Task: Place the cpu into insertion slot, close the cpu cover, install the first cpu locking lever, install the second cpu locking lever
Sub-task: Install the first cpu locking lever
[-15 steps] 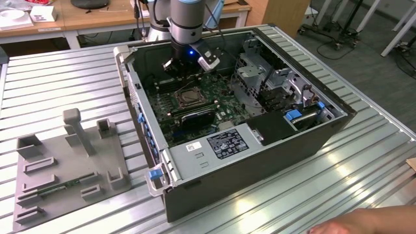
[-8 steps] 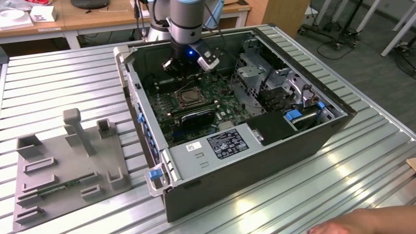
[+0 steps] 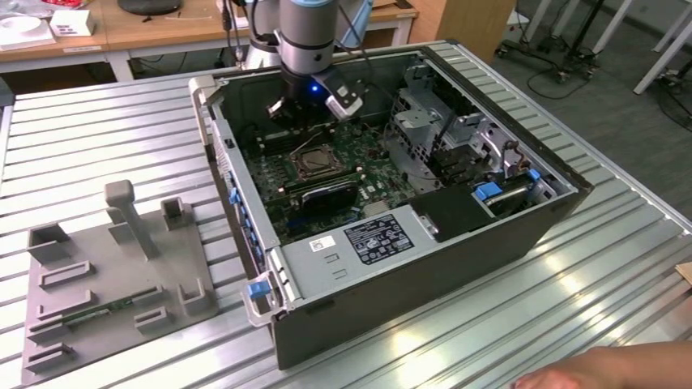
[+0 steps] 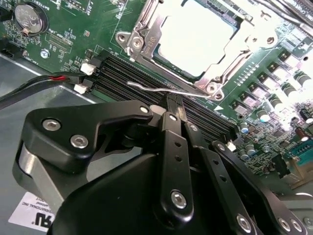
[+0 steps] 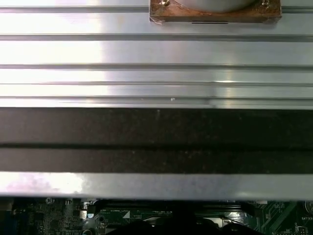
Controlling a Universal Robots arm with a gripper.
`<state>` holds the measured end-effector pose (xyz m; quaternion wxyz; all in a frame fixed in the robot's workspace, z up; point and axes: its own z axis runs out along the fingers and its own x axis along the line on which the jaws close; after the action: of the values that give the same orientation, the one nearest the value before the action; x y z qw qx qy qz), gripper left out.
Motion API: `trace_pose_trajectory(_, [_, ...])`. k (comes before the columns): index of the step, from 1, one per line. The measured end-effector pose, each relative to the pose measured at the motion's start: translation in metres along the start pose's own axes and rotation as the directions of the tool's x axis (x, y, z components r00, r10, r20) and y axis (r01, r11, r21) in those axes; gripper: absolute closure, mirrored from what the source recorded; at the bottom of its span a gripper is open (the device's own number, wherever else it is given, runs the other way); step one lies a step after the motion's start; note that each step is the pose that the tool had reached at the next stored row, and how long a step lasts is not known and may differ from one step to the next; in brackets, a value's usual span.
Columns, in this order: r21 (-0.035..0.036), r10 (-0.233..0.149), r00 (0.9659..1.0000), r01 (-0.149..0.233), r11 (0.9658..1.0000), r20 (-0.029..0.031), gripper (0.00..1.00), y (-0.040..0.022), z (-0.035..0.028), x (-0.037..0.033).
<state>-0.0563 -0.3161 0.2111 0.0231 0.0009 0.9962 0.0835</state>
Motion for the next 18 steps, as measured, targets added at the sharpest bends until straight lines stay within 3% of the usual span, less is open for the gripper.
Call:
trace_pose_trajectory(4, [-0.0021,0.0,1.0,0.0,1.0,0.0001,0.9,-0.0001,-0.0001,0.0018])
trace_pose_trajectory(18, [-0.002,0.0,1.0,0.0,1.0,0.0001,0.9,0.0017,-0.0107,0.0014])
